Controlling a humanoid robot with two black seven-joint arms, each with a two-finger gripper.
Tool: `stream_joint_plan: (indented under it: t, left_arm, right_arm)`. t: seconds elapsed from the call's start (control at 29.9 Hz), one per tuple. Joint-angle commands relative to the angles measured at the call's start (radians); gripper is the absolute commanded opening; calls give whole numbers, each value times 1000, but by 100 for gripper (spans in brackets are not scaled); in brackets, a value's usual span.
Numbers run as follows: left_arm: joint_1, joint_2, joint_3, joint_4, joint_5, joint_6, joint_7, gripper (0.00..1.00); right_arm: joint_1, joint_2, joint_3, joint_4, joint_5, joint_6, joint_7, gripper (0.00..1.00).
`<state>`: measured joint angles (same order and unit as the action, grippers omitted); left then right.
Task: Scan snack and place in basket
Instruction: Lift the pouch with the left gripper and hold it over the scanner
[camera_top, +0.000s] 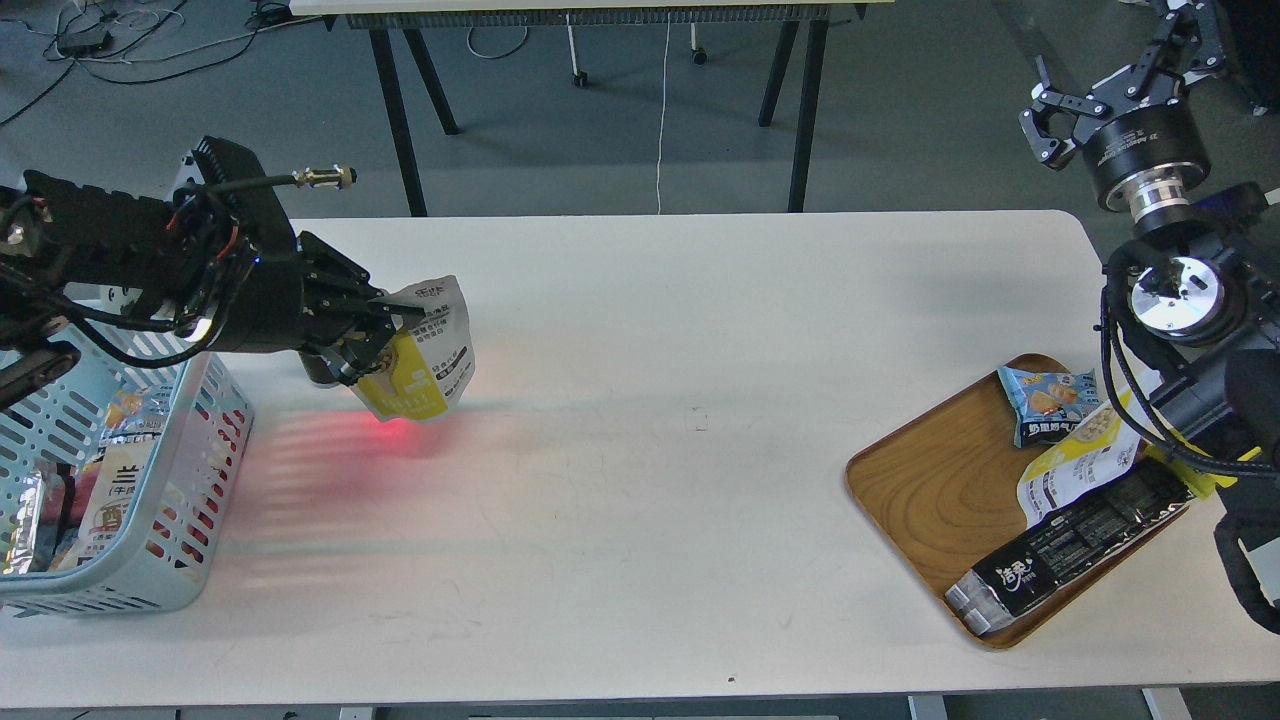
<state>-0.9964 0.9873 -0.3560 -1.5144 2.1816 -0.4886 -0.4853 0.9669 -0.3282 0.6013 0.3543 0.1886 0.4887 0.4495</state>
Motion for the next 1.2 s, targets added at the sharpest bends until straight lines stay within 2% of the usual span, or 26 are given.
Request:
stream_joint_plan:
  t: [0.0, 0.7, 0.94, 1.17]
  left_arm:
    - [-7, 1, 0, 13, 0, 0, -3, 0]
    - [1, 1, 9, 39, 0, 0, -3, 0]
    - [10, -2, 63, 40, 0, 0, -3, 0]
    - [-24, 8, 57, 60, 0, 0, -3, 0]
  right_arm:
    - [-1, 0, 2, 0, 0, 0, 0, 99]
    - [-4, -2, 3, 11, 0, 0, 0, 99]
    - [-5, -2, 3, 11, 0, 0, 2, 99]
    - [-4, -2, 3, 11, 0, 0, 2, 99]
